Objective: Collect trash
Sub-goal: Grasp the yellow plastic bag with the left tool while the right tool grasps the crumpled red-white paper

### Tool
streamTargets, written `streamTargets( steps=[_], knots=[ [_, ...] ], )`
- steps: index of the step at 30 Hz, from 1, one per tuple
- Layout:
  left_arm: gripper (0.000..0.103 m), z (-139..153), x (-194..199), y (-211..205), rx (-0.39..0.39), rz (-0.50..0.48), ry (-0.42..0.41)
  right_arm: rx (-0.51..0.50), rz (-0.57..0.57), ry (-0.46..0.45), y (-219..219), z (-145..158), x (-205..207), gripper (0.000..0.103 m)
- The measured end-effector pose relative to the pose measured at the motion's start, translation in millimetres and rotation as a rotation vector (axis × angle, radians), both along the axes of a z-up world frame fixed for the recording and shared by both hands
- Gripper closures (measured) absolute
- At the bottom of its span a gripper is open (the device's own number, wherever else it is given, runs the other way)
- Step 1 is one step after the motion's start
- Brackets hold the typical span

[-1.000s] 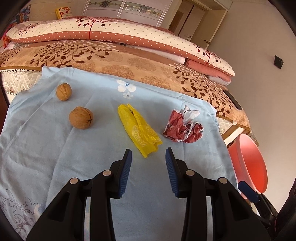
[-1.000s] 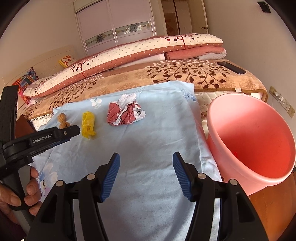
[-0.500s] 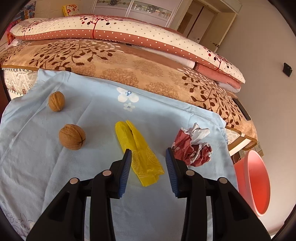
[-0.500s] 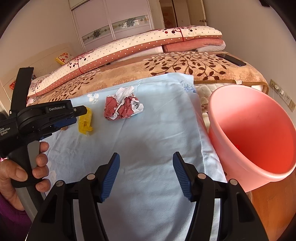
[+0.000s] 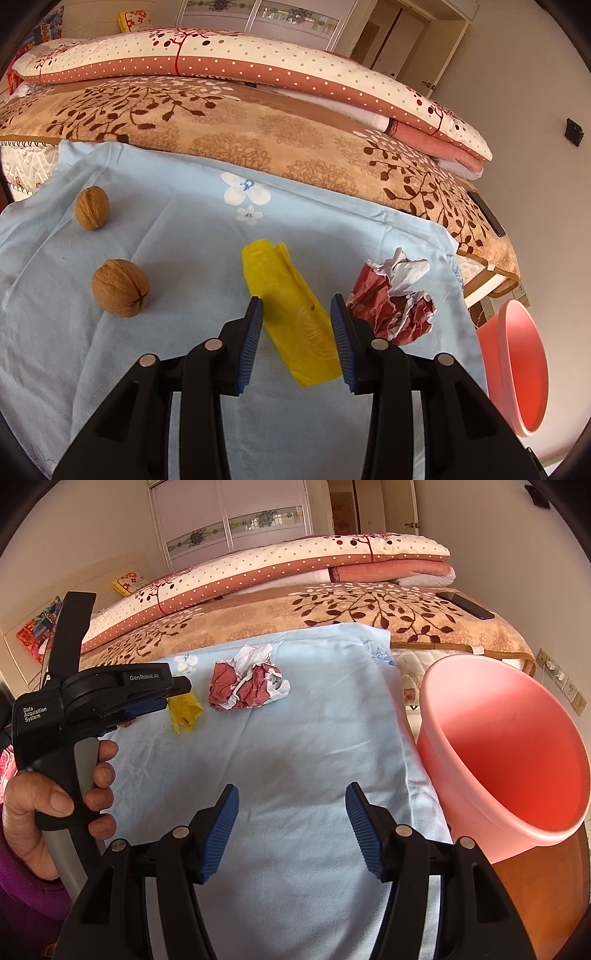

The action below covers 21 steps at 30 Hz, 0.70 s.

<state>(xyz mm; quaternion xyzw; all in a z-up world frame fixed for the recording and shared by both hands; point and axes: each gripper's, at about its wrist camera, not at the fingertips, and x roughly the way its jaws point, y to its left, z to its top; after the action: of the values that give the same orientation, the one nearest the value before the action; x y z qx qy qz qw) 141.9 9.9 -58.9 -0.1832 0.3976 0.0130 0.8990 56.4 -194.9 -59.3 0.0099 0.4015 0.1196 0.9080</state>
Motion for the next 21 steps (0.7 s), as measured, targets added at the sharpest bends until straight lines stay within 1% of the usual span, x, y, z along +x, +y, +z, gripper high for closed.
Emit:
streamTargets(
  steps=[2, 7, 13, 17, 21],
  knots=[
    [0.065, -4.1, 1.7, 0.0, 0.003, -0.004, 0.005, -0.003, 0.005, 0.010, 1.4, -0.6, 2.2, 0.040],
    [0.065, -13.7, 3.5, -1.8, 0.002, -0.028, 0.017, 0.011, 0.024, 0.015, 6.9, 3.3, 14.2, 0.040],
    [0.065, -14.3, 3.0, -0.7, -0.009, -0.043, 0.002, 0.052, 0.012, -0.031, 14.4, 21.0, 44.6, 0.036],
    [0.065, -14.1, 3.1, 1.8, -0.032, -0.044, -0.003, 0.069, 0.004, -0.037, 19.8, 23.9, 66.4, 0.036],
    [0.065, -14.0, 3.6, 2.7, -0.030, -0.045, -0.002, 0.061, 0.004, -0.032, 27.9, 21.4, 82.5, 0.036]
  ],
)
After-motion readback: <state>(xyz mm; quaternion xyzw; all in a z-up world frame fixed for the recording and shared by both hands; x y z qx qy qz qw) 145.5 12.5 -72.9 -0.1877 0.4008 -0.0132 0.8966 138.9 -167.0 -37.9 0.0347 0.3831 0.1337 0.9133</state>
